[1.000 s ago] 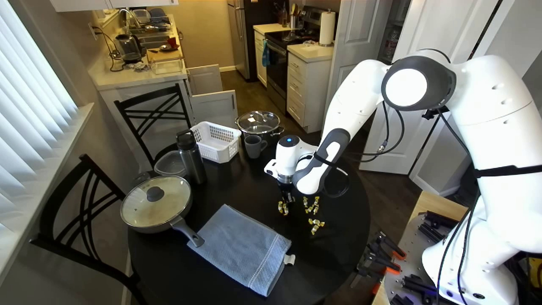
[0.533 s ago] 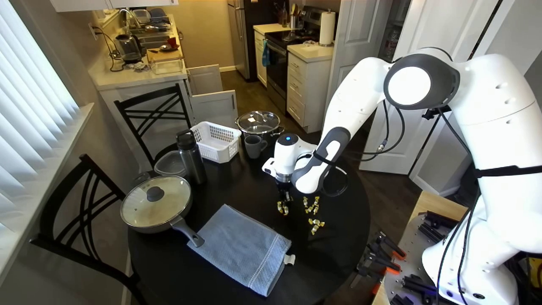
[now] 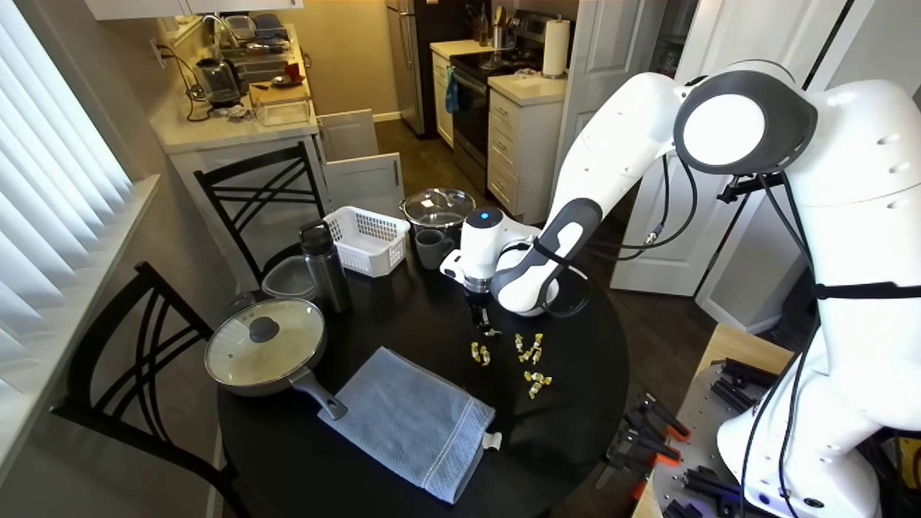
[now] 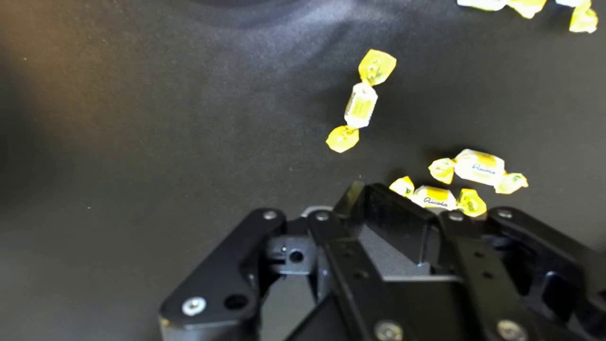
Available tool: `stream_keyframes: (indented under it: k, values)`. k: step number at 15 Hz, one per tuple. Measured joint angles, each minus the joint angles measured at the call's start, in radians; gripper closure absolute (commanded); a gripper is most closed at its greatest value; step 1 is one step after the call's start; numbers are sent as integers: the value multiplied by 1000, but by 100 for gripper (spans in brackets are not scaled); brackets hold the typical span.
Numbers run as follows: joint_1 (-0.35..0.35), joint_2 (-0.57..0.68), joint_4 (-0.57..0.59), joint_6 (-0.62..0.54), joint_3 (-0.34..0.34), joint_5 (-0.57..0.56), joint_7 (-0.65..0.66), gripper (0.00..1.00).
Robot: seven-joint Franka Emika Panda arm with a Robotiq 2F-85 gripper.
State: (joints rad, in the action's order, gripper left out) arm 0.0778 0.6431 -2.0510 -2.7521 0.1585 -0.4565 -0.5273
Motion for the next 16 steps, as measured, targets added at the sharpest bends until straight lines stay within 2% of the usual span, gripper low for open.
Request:
stream_keyframes:
  k: [2, 7, 10, 14, 16]
  values:
    - [-30, -4, -3, 3, -31, -1, 10, 52]
    - [-157, -4, -15, 3, -165, -44, 107, 20]
    - [-196, 1, -31, 3, -208, -58, 159, 2]
    - [-199, 35, -33, 3, -215, -57, 201, 0]
    - [-199, 49, -32, 3, -217, -56, 219, 6]
